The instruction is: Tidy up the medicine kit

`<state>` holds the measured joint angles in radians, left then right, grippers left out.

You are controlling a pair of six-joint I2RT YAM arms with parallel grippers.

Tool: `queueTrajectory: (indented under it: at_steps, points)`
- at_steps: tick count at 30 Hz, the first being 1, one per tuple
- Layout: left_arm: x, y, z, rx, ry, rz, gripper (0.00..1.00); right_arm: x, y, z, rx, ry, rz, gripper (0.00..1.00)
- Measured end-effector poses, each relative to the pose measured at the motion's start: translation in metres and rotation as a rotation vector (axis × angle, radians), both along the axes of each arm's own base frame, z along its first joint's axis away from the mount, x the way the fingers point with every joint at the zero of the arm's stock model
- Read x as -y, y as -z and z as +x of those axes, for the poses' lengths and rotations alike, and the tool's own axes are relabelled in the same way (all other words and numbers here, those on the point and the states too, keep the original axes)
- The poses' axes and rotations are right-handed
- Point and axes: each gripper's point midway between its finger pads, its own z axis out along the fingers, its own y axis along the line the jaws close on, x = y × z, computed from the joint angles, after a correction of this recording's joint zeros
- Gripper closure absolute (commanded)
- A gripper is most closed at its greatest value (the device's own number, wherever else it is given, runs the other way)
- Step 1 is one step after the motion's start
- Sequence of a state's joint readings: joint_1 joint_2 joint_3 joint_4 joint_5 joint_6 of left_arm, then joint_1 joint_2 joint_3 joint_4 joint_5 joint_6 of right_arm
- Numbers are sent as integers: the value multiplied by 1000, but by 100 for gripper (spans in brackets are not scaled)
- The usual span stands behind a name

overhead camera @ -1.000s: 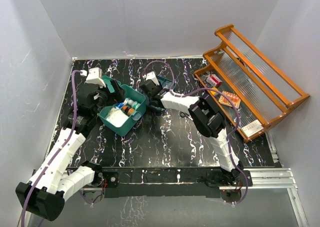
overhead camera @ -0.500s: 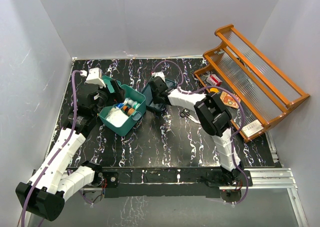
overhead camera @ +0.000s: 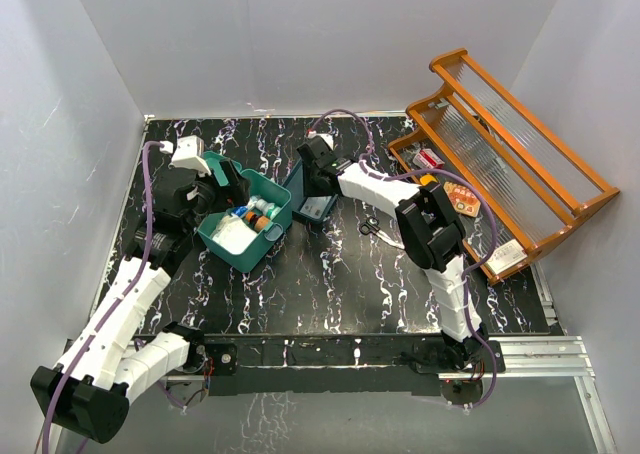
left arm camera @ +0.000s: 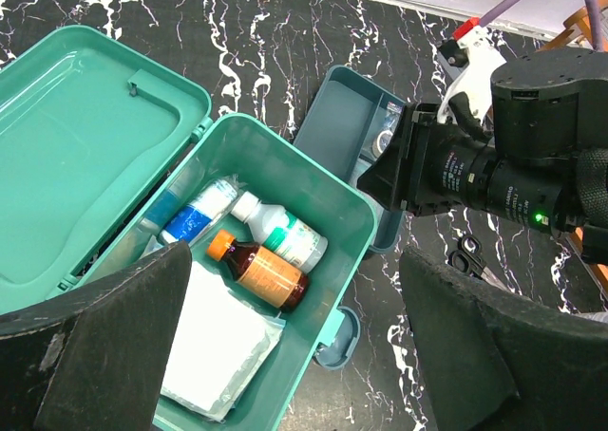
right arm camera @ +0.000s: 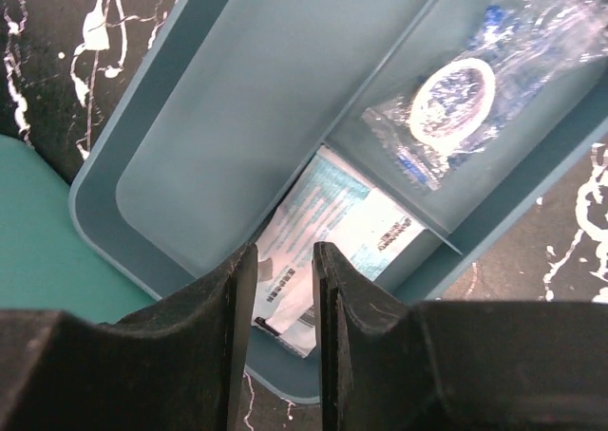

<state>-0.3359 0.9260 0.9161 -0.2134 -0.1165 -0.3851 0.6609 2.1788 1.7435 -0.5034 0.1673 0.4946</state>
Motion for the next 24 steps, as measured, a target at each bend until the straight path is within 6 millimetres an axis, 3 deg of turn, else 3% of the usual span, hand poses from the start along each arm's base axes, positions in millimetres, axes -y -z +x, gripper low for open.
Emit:
queueTrajectory:
  at_steps: [7, 11, 14, 19, 24]
  points:
    - [1, -1, 0, 1, 4, -2, 10, 21, -3, 6, 35, 89, -69, 70]
    - [4, -1, -2, 1, 27, -2, 10, 44, -15, -6, 54, 117, -85, 66]
    - [6, 0, -2, 1, 43, 0, 10, 56, -28, -11, 64, 106, -60, 68]
    - [8, 0, -3, 0, 56, -1, 10, 49, -29, 5, 76, 83, -4, 77]
    - [8, 0, -3, -1, 57, -3, 10, 29, -3, 18, 52, 57, 21, 89]
